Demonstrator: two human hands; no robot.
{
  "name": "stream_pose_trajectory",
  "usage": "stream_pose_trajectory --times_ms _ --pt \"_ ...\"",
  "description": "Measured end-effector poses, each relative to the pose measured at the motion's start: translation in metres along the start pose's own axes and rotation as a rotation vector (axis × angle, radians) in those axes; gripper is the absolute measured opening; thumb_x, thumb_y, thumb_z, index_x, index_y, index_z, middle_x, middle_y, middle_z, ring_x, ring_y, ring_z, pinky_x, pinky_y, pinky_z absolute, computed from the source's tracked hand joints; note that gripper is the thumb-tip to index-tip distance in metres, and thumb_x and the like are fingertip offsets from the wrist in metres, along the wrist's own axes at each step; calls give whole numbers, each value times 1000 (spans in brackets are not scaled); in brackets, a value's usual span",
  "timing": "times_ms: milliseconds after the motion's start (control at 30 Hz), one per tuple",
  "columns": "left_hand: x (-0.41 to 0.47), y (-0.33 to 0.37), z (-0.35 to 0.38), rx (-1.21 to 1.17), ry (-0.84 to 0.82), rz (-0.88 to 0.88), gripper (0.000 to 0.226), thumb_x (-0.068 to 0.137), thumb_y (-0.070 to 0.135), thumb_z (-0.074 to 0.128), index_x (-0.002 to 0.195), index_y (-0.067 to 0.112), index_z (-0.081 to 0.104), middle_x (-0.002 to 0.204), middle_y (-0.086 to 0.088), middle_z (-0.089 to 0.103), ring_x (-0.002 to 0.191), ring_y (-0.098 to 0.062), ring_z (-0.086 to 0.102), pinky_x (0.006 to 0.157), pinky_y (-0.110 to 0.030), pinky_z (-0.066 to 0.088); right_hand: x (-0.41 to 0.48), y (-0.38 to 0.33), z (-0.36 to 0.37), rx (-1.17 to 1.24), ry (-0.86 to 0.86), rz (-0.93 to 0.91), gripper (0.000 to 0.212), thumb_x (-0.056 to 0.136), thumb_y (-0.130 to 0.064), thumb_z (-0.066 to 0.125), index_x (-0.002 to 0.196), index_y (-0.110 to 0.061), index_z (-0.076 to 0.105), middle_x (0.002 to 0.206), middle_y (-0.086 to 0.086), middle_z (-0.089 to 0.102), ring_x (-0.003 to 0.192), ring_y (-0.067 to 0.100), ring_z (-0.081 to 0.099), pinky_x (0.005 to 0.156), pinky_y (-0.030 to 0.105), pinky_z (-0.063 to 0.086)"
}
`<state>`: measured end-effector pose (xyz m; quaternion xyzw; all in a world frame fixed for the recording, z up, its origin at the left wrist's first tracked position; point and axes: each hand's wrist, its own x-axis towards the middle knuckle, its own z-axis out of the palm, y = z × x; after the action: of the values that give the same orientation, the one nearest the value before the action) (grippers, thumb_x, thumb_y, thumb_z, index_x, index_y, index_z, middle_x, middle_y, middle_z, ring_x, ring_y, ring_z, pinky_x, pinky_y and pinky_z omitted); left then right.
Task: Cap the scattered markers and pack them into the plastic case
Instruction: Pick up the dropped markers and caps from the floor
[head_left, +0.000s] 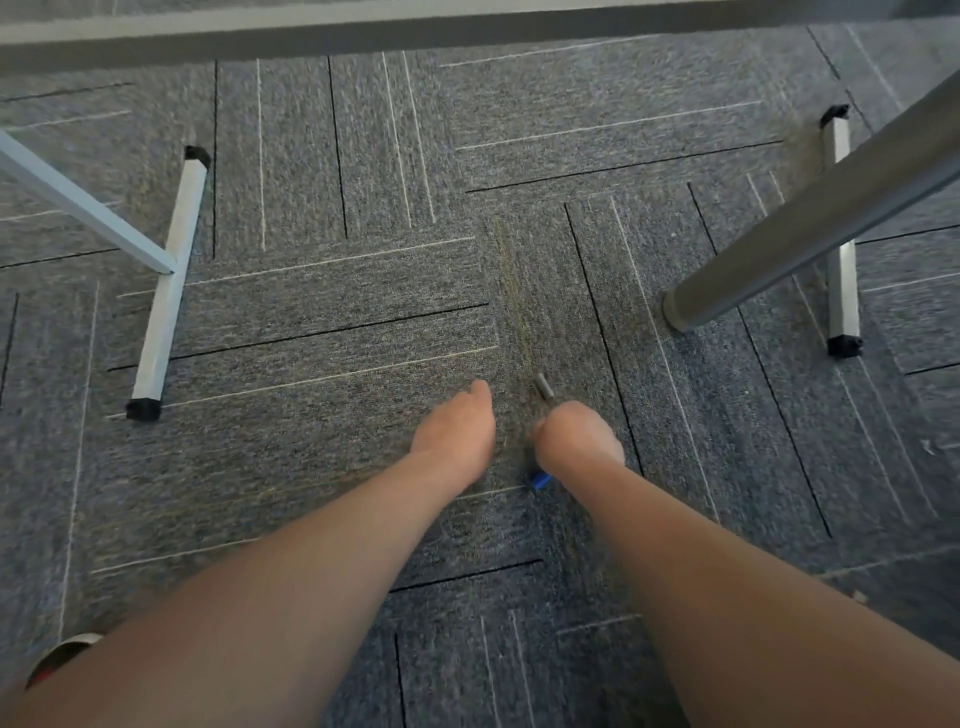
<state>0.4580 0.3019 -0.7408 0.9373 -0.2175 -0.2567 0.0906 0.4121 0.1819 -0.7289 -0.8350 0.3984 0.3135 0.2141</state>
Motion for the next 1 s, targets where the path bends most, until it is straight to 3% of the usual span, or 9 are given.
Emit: stream_pose_trajectory --times_ms 133,267,367,467,533,633,733,867,1000 --pt "-7 22 5 -34 -54 93 15 95 1 46 107 9 47 78 0 50 66 -17 52 52 -32 38 -5 39 -17 38 27 45 24 100 -24 46 84 -9 57 77 5 61 67 23 57 64 32 46" --pt "-9 41 13 21 -133 108 9 97 10 50 94 15 43 78 -3 49 72 -24 54 59 -41 46 -10 67 -20 -28 -17 75 38 101 -45 45 93 -10 59 86 8 61 77 28 60 66 34 48" --pt "-11 51 22 33 -143 90 20 91 4 56 83 16 42 79 -3 49 82 -29 59 61 -40 45 -12 76 -14 -68 -22 11 39 100 -46 47 99 -10 62 94 9 67 83 28 64 72 37 55" --pt "-14 55 31 65 -151 97 19 89 1 58 89 13 43 85 -5 55 84 -29 61 64 -42 49 -13 75 -8 -107 -26 -20 32 99 -41 51 95 -11 60 94 8 67 79 27 59 68 35 51" --pt "-16 56 37 107 -174 119 18 88 -3 54 94 11 45 88 -5 58 84 -29 62 67 -45 53 -13 74 -5 -133 -33 -26 18 99 -28 54 101 -10 59 98 7 68 82 27 61 66 35 48" --pt "-20 60 40 159 -170 143 30 87 -9 53 111 7 47 95 -10 61 84 -32 63 63 -43 50 -13 72 -1 -168 -32 -28 24 96 -13 53 120 -7 53 110 9 68 96 28 66 69 37 48" --pt "-23 64 39 196 -159 155 41 82 -14 56 118 4 48 107 -15 54 84 -34 62 60 -41 45 -14 70 0 -235 -45 -75 21 93 -7 53 112 -9 61 109 7 69 97 27 65 70 35 46" --pt "-19 67 32 154 -126 119 40 83 -14 54 118 2 48 115 -17 50 90 -35 62 63 -39 46 -11 64 -2 -173 -3 -82 20 92 -6 52 109 -9 62 106 7 70 96 27 66 71 34 47" --pt "-6 64 22 158 -88 84 40 83 -11 59 119 3 49 106 -13 59 93 -32 63 65 -37 43 -7 57 -4 -80 20 -95 21 95 -10 53 115 -7 55 106 8 69 95 28 67 70 34 50"
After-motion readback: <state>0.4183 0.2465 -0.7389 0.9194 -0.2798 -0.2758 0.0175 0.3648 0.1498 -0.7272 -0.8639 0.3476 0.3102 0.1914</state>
